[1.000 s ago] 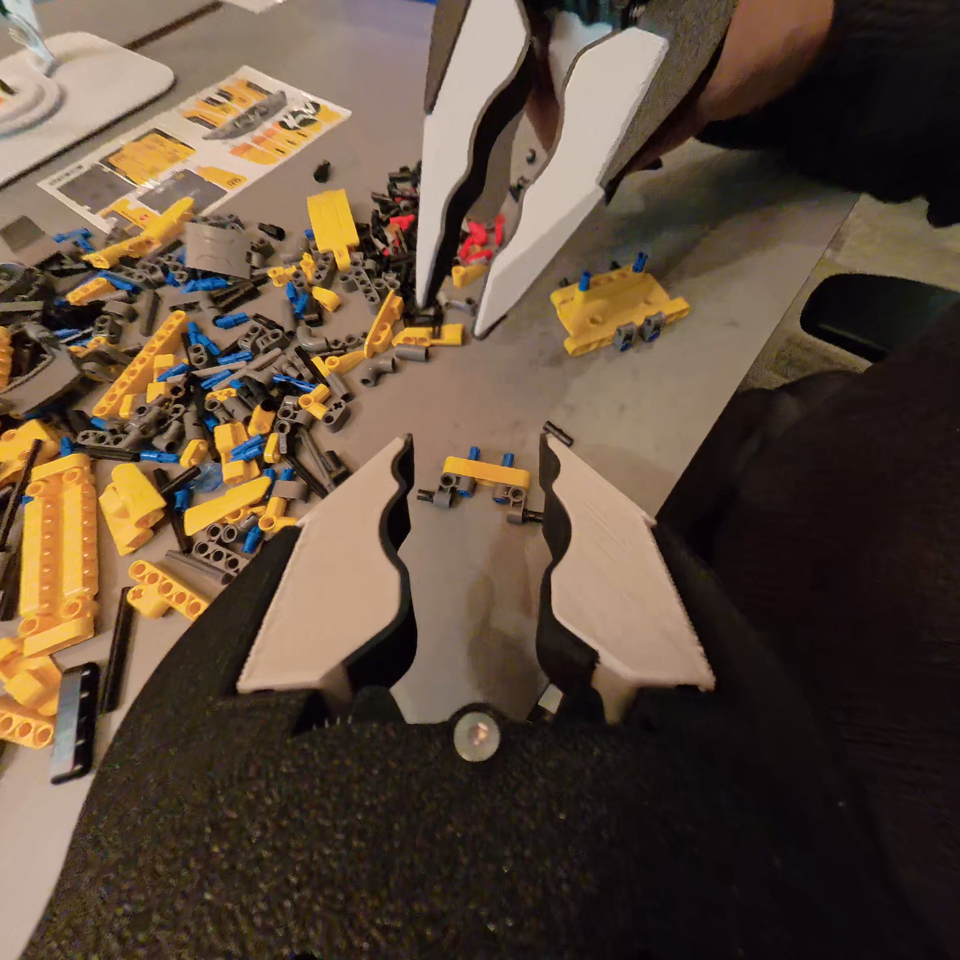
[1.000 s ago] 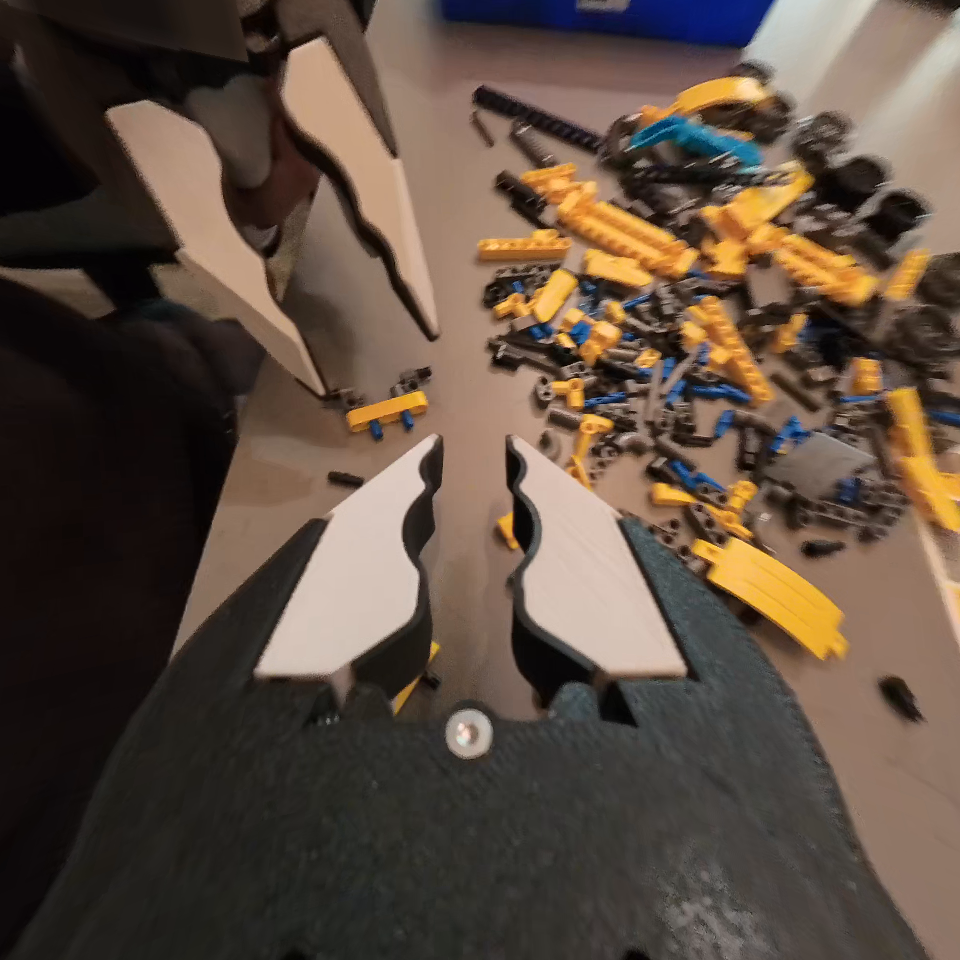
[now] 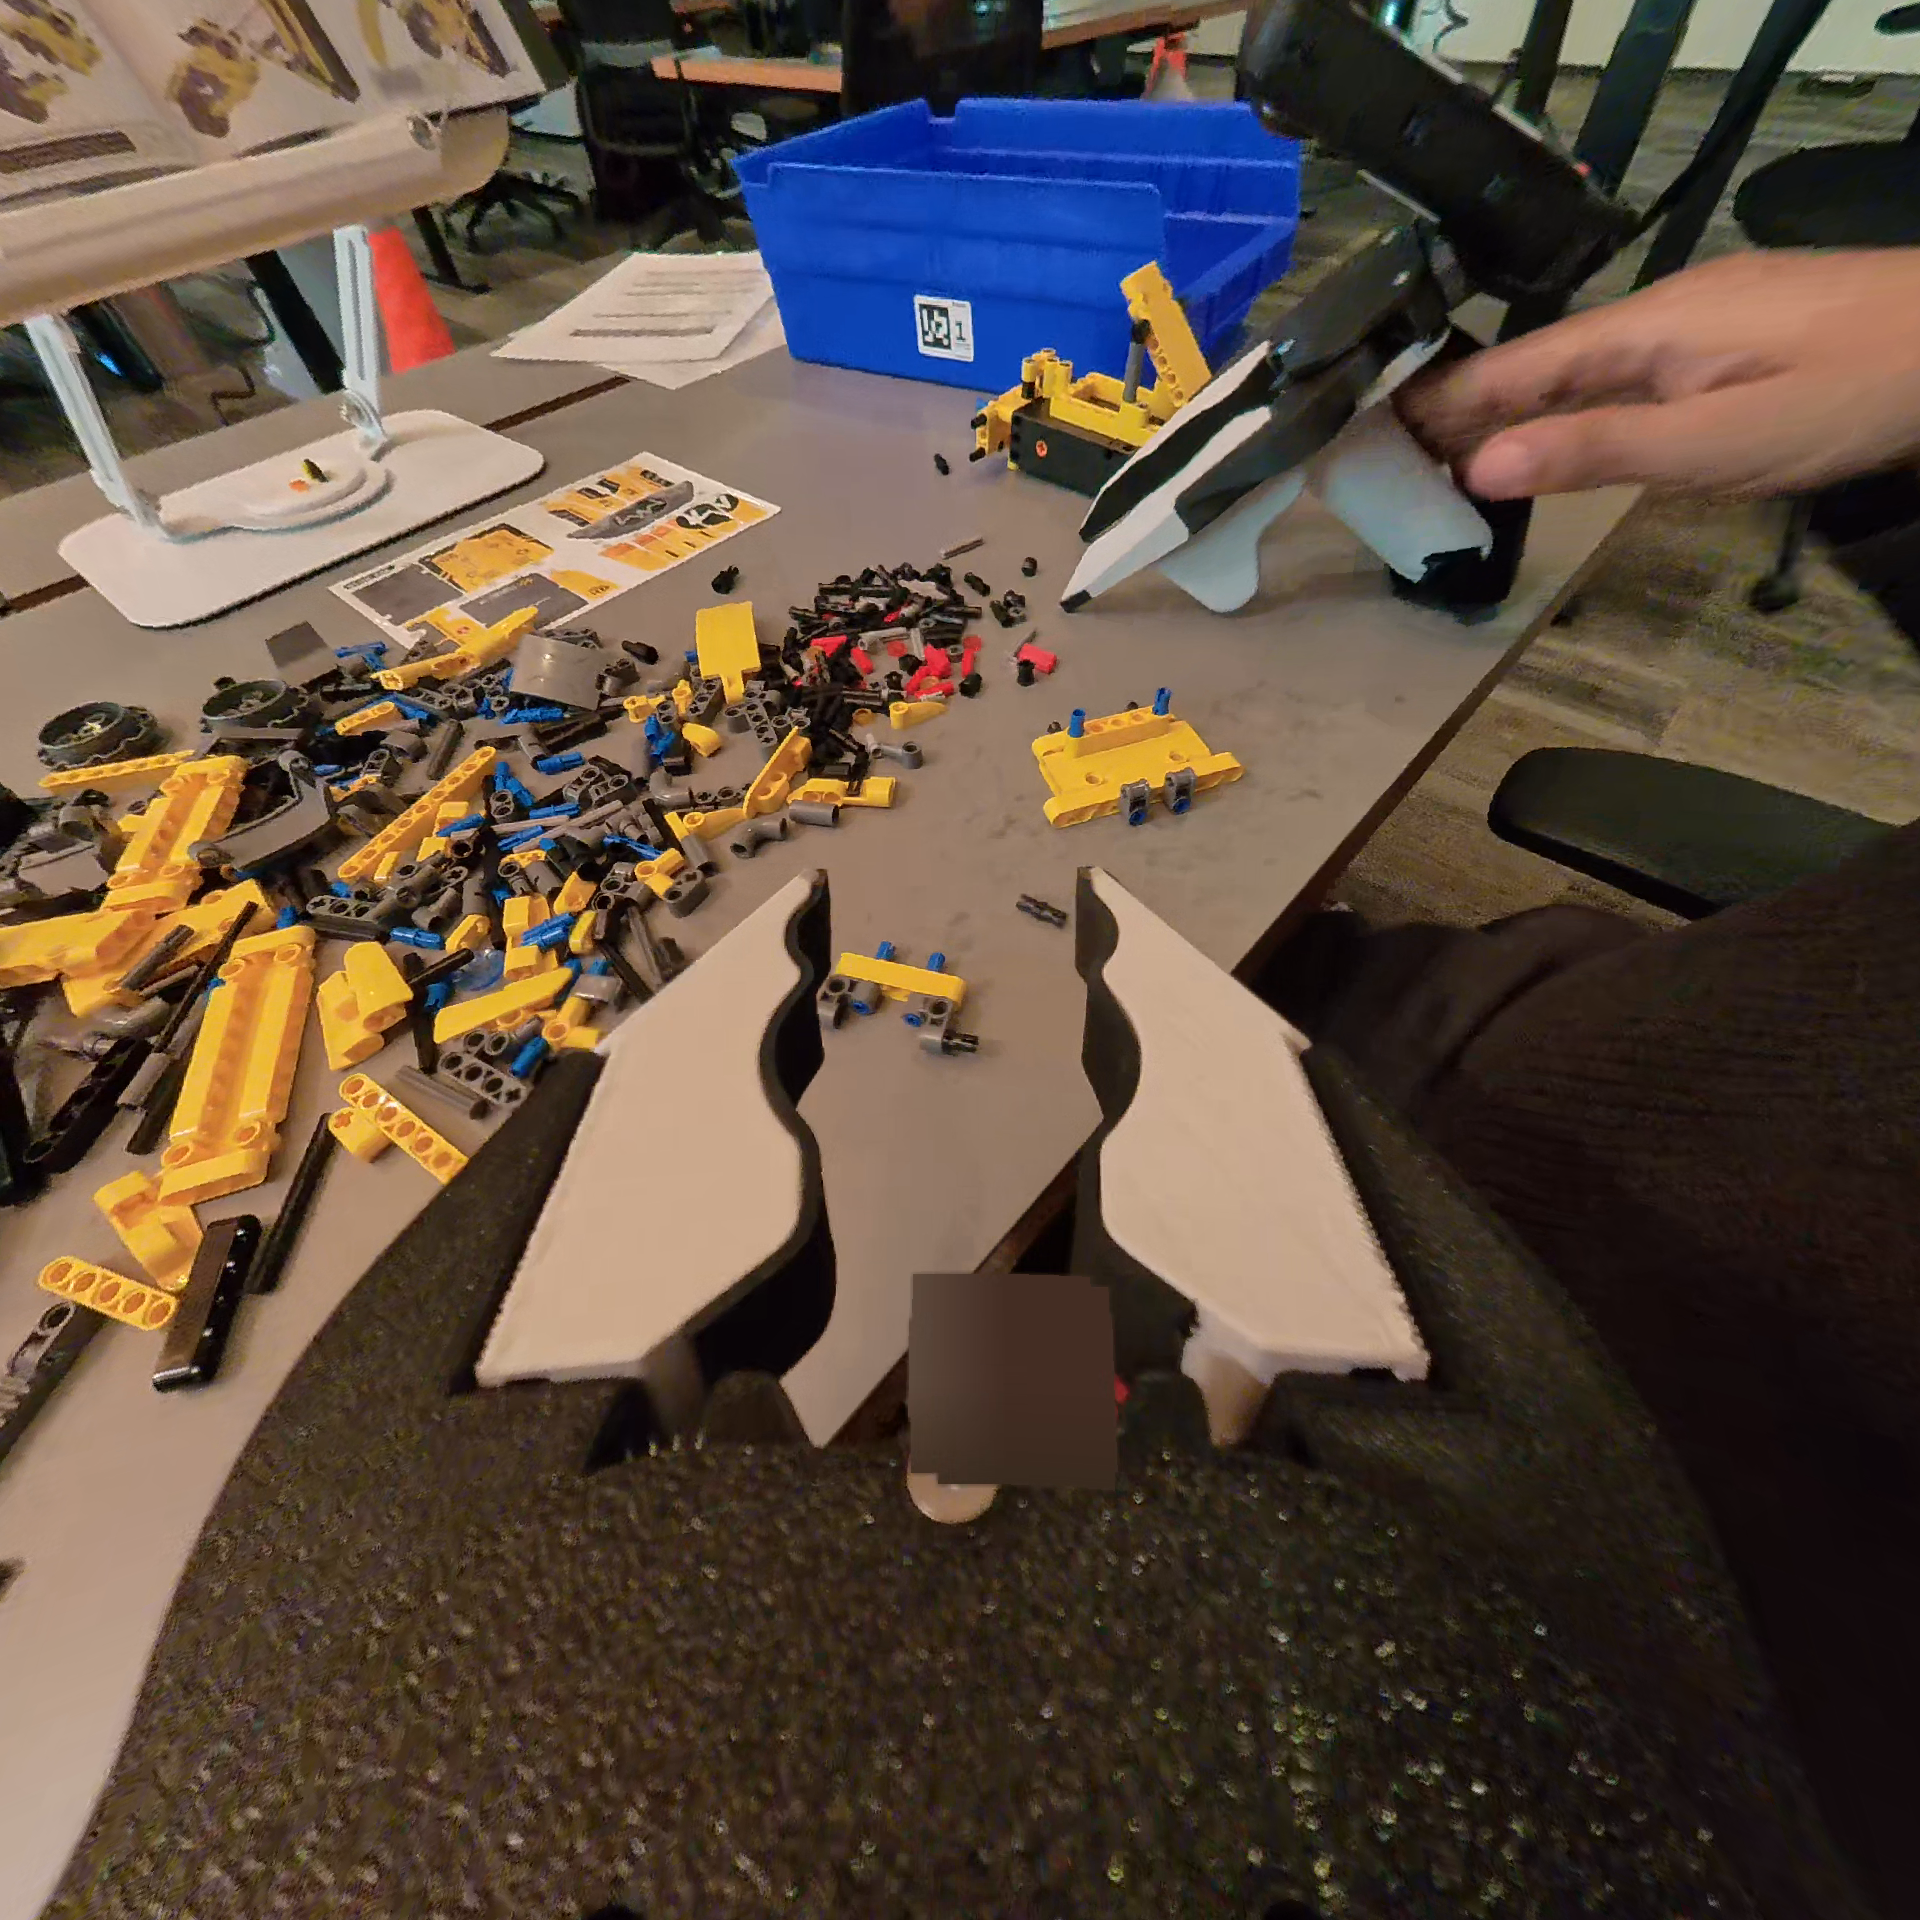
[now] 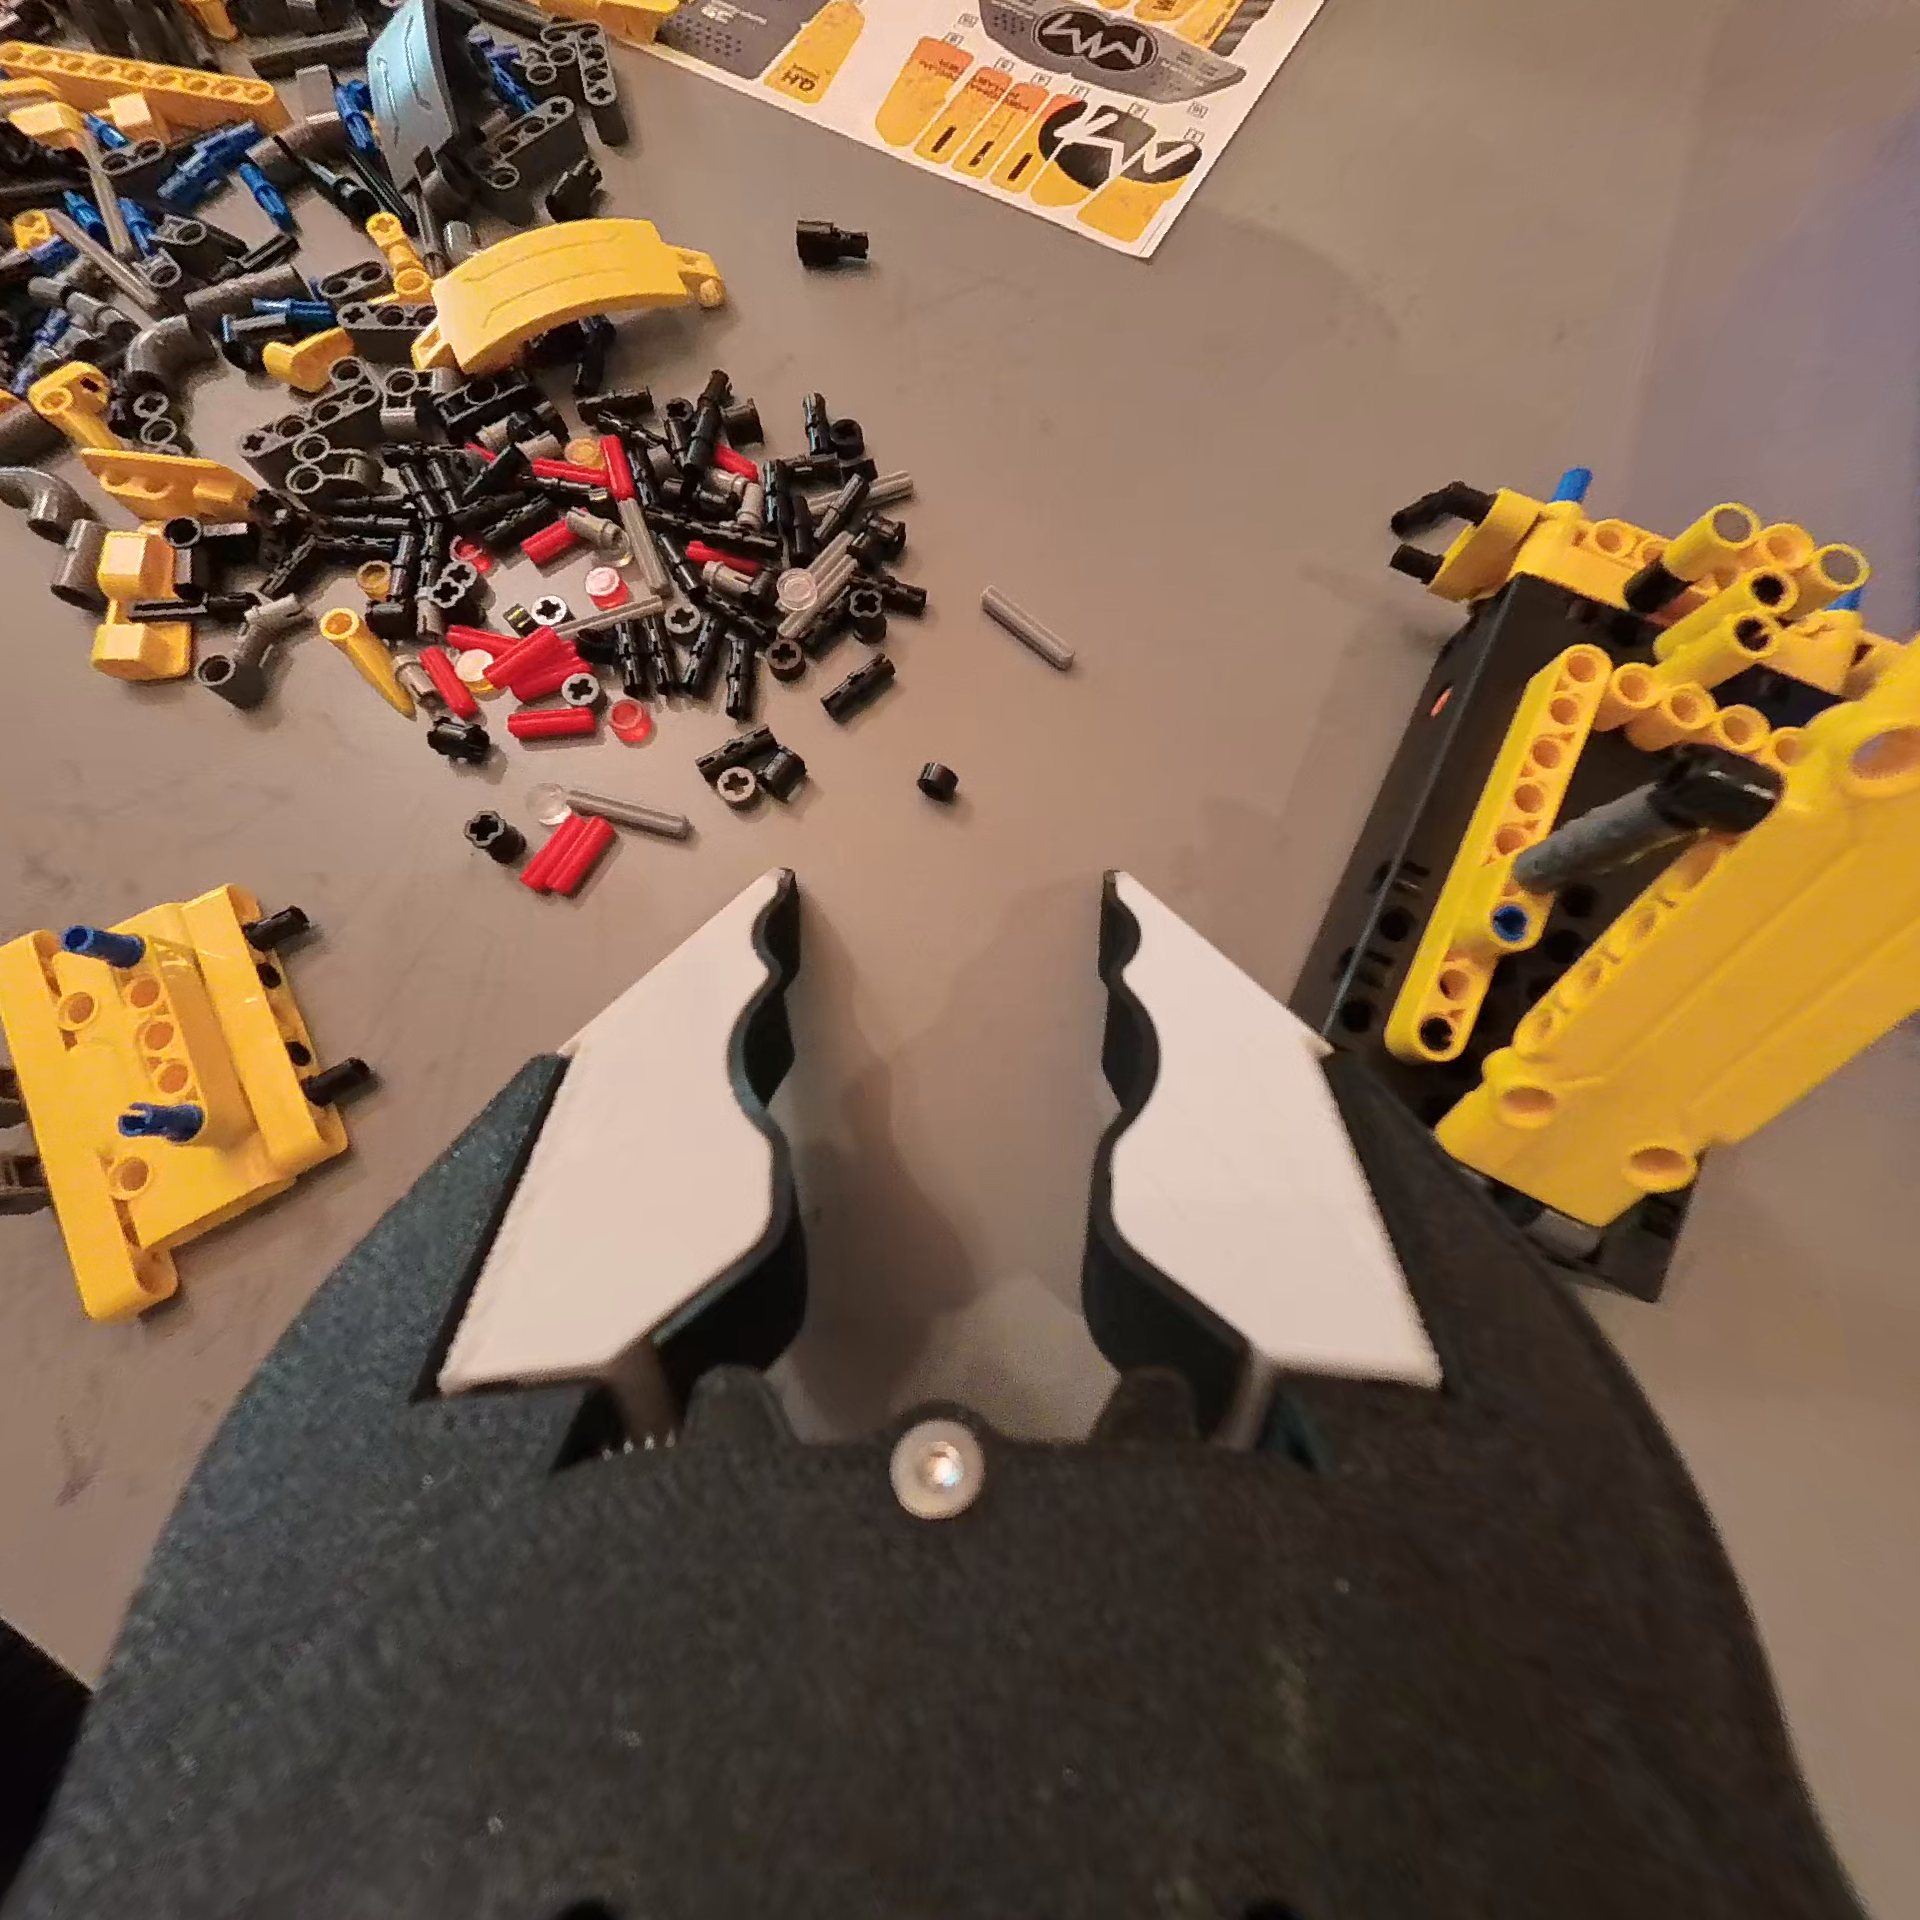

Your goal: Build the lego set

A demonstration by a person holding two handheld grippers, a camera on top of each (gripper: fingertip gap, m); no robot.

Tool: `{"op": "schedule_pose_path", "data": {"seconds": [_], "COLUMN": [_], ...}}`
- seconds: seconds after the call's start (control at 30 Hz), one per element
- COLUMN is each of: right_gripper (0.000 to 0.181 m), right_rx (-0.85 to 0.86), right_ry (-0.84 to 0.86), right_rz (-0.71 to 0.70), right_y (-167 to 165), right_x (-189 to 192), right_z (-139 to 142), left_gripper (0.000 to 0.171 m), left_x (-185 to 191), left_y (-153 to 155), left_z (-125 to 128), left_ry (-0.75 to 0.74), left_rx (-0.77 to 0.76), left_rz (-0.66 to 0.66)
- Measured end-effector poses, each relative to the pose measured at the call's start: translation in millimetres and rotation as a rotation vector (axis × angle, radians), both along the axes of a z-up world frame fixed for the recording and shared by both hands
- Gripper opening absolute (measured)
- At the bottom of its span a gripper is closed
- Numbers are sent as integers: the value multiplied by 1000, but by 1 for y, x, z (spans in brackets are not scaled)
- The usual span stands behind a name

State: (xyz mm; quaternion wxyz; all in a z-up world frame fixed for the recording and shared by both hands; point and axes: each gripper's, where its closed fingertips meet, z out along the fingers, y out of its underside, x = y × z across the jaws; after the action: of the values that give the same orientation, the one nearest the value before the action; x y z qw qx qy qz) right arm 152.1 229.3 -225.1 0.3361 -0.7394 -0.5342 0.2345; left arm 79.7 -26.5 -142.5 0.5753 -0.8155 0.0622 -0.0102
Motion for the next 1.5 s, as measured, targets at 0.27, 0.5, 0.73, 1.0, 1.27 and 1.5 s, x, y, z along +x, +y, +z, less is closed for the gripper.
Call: {"op": "schedule_pose_path", "data": {"seconds": [0.27,0.5,0.73,1.0,1.27,1.5], "right_gripper": [58,58,58,58,58,58], "right_rx": [-1,-2,-1,-2,-1,-6], "right_ry": [0,1,1,1,1,2], "right_rz": [0,0,0,0,1,1], "right_y": [0,0,0,0,0,0], "right_x": [0,0,-1,-1,-1,-1], "right_z": [0,0,0,0,0,0], "left_gripper": [46,46,46,46,46,46], "left_x": [13,12,4,-4,-1,15], "left_y": [0,1,-2,-5,-9,-7], "left_z": [5,13,2,-5,-7,-6], "left_ry": [-9,14,-54,-63,-216,-181], "left_rx": [-3,8,4,4,83,75], "left_rz": [-11,11,4,14,-75,-111]}}
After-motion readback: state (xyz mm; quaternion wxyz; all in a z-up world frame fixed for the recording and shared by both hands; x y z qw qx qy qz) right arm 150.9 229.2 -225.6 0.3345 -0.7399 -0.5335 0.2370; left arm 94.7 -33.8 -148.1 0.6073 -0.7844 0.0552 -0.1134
